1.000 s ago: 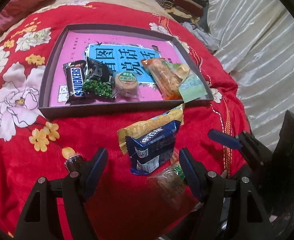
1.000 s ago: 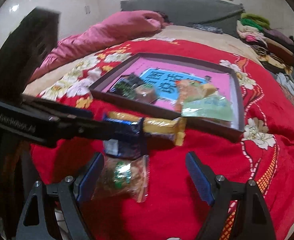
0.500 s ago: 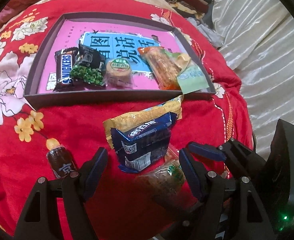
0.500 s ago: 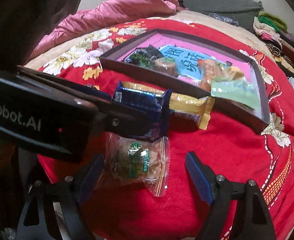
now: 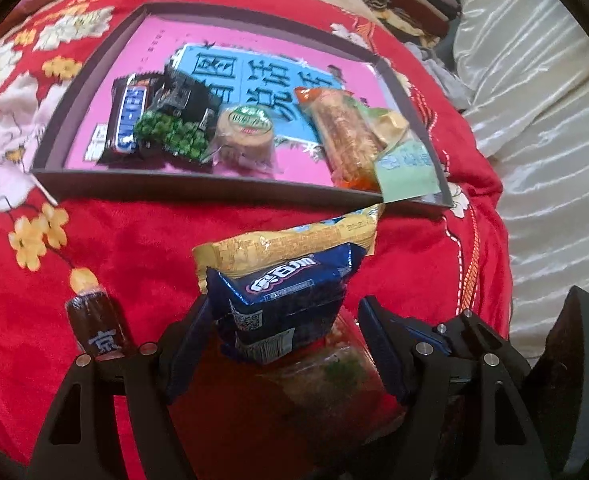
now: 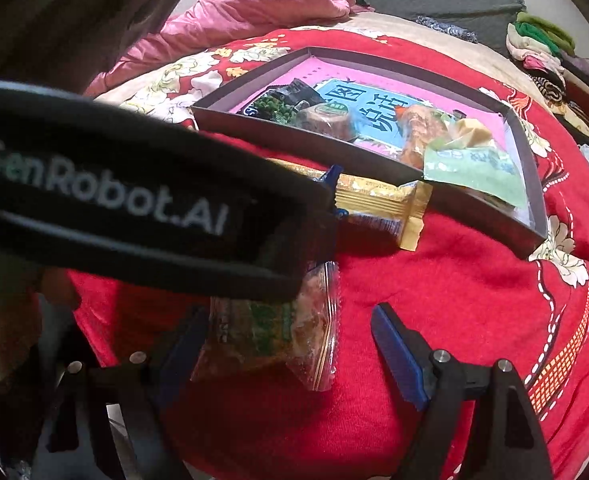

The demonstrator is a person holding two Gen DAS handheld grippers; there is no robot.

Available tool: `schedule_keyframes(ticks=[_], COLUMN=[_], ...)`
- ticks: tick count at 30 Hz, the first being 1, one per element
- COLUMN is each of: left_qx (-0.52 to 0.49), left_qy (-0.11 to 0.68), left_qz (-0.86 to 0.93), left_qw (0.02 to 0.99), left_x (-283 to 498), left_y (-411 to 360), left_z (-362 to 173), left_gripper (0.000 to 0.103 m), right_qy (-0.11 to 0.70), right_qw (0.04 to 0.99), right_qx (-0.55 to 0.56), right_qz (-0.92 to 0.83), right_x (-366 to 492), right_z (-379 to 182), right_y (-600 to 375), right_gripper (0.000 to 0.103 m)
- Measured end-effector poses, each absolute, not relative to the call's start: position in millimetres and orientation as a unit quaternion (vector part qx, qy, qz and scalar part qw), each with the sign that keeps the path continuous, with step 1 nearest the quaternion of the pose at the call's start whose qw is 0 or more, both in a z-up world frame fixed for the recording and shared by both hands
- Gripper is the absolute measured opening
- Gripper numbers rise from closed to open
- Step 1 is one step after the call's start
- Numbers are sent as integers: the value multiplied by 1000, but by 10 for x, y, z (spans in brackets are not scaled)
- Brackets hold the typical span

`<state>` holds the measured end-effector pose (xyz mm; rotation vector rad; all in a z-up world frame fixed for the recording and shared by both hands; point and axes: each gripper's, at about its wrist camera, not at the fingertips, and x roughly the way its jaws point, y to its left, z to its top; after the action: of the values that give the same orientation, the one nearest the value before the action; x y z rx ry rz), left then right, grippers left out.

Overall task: Organize snacks
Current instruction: 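Grasp the blue Oreo pack with the left tool while the right tool grasps the clear cookie bag, then lift the Oreo pack with the left tool while the right tool carries the cookie bag over the tray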

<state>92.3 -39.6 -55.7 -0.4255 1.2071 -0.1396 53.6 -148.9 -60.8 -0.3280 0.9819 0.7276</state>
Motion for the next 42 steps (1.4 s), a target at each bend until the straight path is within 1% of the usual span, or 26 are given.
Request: schedule_keyframes(ticks=[2, 5, 8, 10, 12, 13, 14, 15, 22, 25, 32, 42], left_qx=[-208, -216, -220, -226, -228, -231, -233, -234, -245, -251, -254, -254], left_qy=[561, 561, 558, 556, 555, 554, 553, 552, 543, 538, 531, 518], left_qz=[-60, -58, -59, -59, -61, -62, -63, -64, -65, -62, -62, -72], left_qw=[799, 797, 798, 797, 798, 797, 798, 798, 801, 803, 806, 813], left_x=[928, 944, 946, 938, 933, 925, 916, 907, 813, 794, 758, 733], left_y=[-374, -350, -344, -332, -314, -292, -277, -263, -97, -16, 57, 66], left_z=[-586, -608, -608, -612, -609, -607, -602, -592, -493, -445, -373, -227], left_gripper=[66, 62, 58, 57, 57, 57, 57, 57, 56, 56, 56, 56], right_qy=[461, 465, 469, 469, 471, 473, 473, 472, 464, 457, 443, 385], right_qw=[806, 805, 803, 802, 801, 800, 800, 800, 810, 819, 833, 862], right_qx=[-149, -147, -147, -143, -136, -132, -130, -126, -98, -74, -29, 0], right_qz=[340, 339, 337, 340, 343, 344, 345, 348, 344, 340, 330, 328], right_x=[556, 583, 612, 622, 631, 638, 644, 647, 666, 648, 693, 790], right_z=[-610, -628, -656, -657, -657, -657, -654, -640, -557, -507, -408, -169], right_y=[-1496, -1496, -1485, -1491, -1513, -1524, -1538, -1551, -1648, -1747, -1971, -2074], right_gripper=[83, 83, 80, 75, 67, 65, 59, 50, 49, 47, 47, 47])
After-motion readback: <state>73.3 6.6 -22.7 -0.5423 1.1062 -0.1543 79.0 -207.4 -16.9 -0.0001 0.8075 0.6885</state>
